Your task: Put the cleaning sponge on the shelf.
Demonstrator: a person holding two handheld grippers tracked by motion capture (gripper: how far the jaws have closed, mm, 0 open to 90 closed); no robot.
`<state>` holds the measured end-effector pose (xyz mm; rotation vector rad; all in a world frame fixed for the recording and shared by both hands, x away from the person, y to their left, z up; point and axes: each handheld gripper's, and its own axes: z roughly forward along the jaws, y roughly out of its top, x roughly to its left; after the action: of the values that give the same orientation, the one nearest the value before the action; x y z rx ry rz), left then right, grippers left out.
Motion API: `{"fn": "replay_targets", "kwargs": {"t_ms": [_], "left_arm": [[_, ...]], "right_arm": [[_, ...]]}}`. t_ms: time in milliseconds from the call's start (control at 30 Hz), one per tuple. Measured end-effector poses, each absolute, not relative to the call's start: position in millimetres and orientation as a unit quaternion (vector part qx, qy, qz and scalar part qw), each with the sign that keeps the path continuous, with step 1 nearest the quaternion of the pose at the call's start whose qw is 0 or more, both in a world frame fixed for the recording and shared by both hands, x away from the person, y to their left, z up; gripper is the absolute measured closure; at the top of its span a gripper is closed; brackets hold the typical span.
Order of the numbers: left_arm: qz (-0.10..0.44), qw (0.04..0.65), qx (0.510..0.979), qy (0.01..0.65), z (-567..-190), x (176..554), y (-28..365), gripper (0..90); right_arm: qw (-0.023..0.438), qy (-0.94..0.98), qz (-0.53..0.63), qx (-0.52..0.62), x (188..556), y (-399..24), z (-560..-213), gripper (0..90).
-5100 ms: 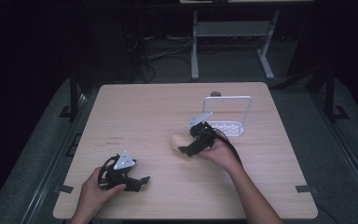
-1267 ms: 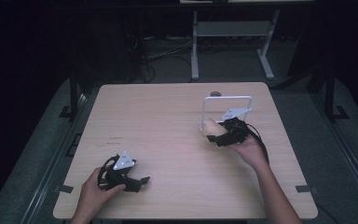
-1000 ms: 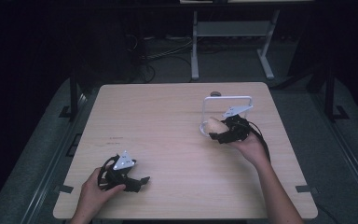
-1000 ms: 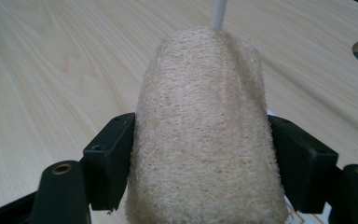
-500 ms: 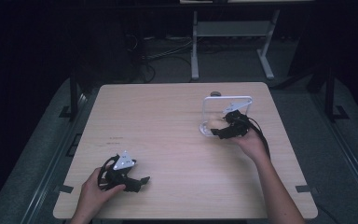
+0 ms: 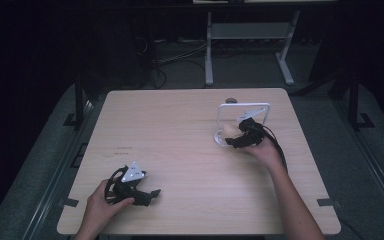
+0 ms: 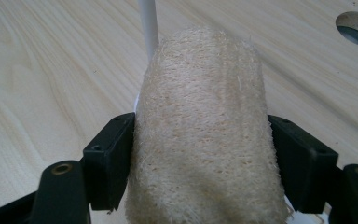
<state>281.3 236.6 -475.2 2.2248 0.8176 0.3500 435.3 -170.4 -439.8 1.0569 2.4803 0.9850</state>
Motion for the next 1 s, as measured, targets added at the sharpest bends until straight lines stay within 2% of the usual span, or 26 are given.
{"fn": "replay_targets", "kwargs": {"t_ms": [700,1000], "left_arm": [[0.136,0.365,0.865,0.317,-475.2,281.2,236.6,12.7],[0.136,0.365,0.865,0.318,-475.2,281.2,236.6,12.7]], "right_arm": [[0.127,0.863,0.326,0.365,438.6,-166.1,-445.8,27.3],[0.130,0.863,0.325,0.364,437.9,-165.9,-444.3,23.2]]}}
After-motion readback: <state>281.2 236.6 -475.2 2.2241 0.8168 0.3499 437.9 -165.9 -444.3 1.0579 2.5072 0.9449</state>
